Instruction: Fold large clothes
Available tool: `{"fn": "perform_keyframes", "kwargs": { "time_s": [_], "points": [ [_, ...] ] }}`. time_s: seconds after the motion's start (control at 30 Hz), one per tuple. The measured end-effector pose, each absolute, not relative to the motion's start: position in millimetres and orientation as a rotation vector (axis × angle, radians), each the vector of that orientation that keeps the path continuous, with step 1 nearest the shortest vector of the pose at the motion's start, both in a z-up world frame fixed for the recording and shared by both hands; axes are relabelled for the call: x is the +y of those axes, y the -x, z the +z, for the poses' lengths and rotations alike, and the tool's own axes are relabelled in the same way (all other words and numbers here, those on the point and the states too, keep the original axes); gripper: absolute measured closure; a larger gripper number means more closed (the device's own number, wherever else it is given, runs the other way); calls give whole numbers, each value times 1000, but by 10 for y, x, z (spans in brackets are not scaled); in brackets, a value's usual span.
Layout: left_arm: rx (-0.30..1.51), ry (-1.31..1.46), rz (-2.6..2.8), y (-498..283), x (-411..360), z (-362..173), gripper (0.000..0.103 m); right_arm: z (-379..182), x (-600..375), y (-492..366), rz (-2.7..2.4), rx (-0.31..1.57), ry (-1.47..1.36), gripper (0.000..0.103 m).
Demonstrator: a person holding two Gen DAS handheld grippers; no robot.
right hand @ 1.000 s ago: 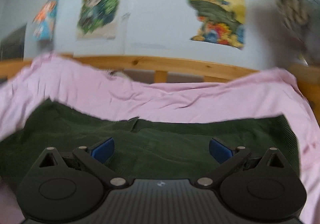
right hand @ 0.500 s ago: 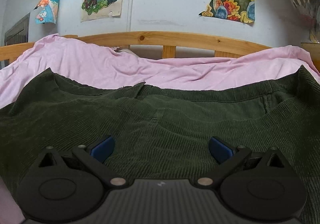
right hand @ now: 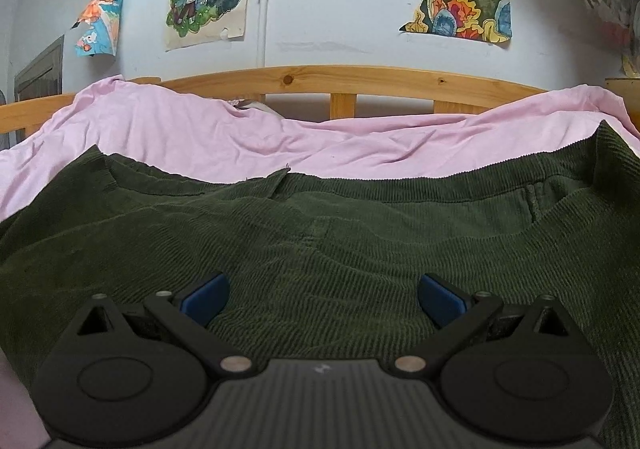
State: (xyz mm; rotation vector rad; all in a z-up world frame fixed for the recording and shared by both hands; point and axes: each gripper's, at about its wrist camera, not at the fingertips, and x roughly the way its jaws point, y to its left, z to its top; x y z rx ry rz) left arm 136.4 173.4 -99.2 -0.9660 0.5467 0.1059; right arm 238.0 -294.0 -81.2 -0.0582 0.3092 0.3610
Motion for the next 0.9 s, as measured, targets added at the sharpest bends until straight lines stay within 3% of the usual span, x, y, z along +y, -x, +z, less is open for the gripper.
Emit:
{"fn": "perform_keyframes", "kwargs": {
  "time_s": [0.07,0.13,0.17,0.2,0.27,0.37,0.57,0.77,0.9],
  "points": [
    [547,954,93,-1401,1738,-965,84,-815,-2950,-2386,361,311,57,0],
    [555,945,88,-1403,1743,-918,76,-818,-2958,-2388,361,312,55,0],
    [554,926,97,-1385,1719,-878,67,-819,-2960,-2389,361,313,54,0],
    [555,909,89,-1348,1702,-855,50,-820,-2962,-2389,361,313,54,0],
    [548,868,57,-1293,1606,-814,34,-820,-2960,-2389,362,313,54,0],
    [561,804,-40,-1323,1392,-773,33,-822,-2960,-2390,362,313,54,0],
    [646,835,-92,-1708,1156,-963,21,-822,-2976,-2393,368,312,46,0],
    [605,876,-30,-2014,1203,-1016,11,-822,-2976,-2389,369,312,38,0],
    [593,890,46,-2114,1186,-1004,13,-824,-2981,-2392,371,313,31,0]
  ]
}}
